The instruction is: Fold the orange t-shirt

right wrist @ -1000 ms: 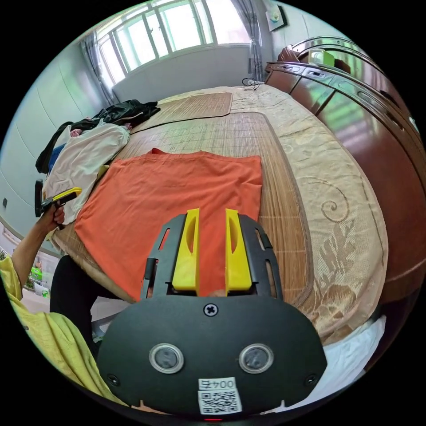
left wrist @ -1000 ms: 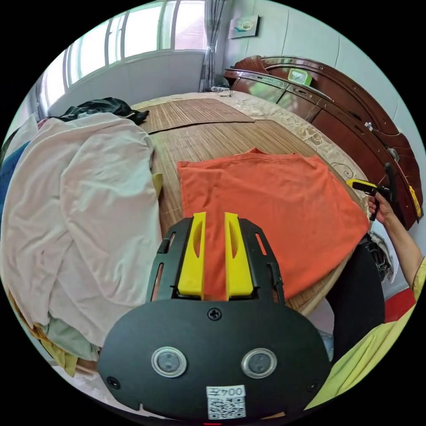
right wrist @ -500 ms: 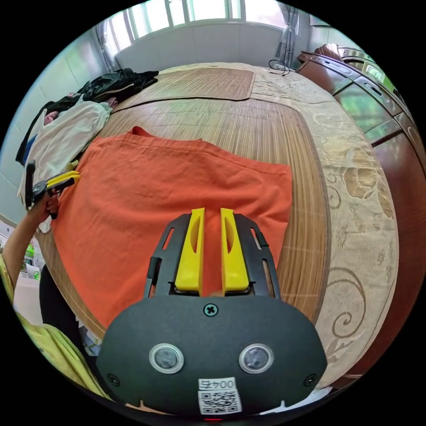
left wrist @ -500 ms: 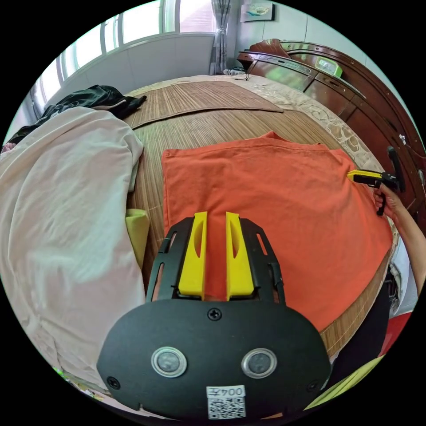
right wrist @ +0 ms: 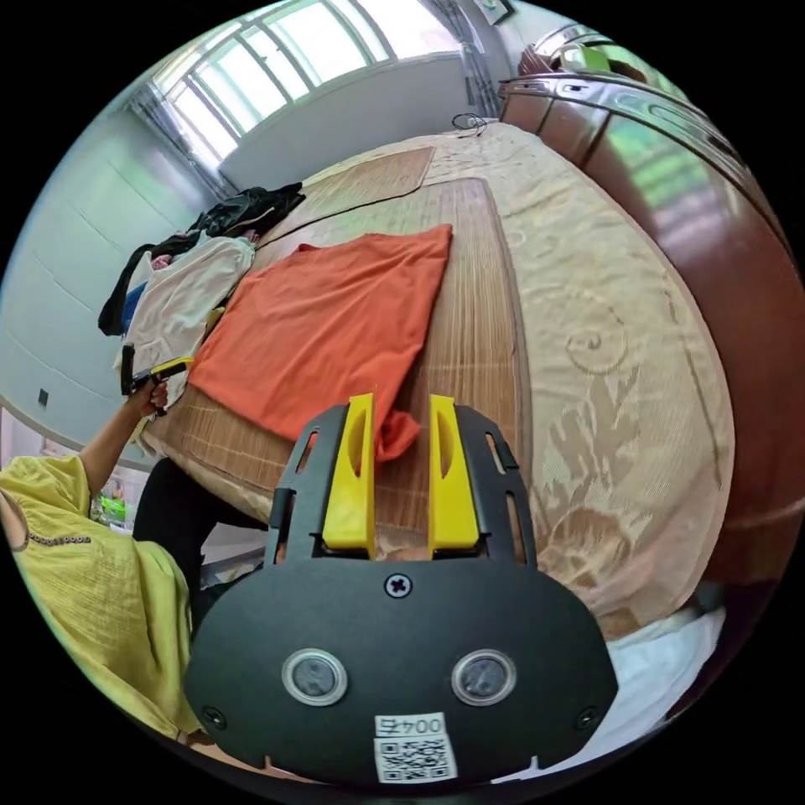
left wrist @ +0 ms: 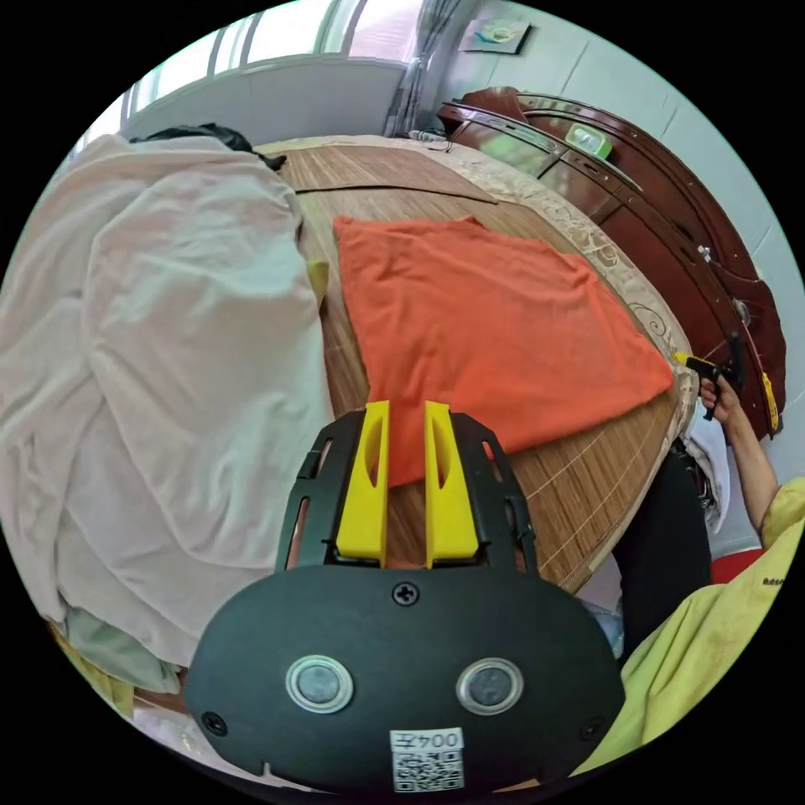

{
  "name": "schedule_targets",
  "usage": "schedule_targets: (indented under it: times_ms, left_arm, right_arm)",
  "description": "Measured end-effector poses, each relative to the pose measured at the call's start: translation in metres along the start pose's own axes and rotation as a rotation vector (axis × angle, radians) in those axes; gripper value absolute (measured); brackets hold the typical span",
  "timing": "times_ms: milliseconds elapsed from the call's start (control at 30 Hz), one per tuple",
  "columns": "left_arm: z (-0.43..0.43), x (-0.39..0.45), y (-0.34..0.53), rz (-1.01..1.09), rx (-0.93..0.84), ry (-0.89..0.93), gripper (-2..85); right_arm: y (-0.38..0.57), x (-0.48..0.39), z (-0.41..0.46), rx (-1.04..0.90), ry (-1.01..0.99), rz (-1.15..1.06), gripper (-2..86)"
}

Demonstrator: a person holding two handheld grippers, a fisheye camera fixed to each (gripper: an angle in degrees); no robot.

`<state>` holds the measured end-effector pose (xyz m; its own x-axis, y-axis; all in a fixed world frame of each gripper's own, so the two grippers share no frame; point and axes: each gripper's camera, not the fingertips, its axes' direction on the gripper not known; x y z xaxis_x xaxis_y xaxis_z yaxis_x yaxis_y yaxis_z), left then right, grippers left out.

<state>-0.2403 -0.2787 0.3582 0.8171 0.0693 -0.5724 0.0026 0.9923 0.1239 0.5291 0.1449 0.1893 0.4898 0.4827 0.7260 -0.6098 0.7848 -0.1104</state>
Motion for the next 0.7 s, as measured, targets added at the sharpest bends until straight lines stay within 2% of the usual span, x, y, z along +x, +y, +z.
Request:
schedule_targets:
  times_ms: [133,300,500,700]
  left_arm:
    - [0.025,0.014,0.003,-0.042,0.017,-0.053,4.4]
    - [0.047,0.022,0.003,-0.058,0.008,-0.031,2.5]
    - [0.075,0.046,0.008,-0.061,0.009,-0.036,2.0]
    - [0.103,0.075,0.016,-0.055,0.006,-0.035,2.3]
  right_arm:
    - [0.016,0.000,0.021,0.027,-0.111,0.090,11.6]
    - [0.014,0.000,0.015,0.032,-0.129,0.010,9.8]
    - [0.017,-0.010,0.025,-0.126,0.090,-0.189,9.7]
    - [0.004,-0.013,0.020,-0.059,0.111,-0.289,0.7]
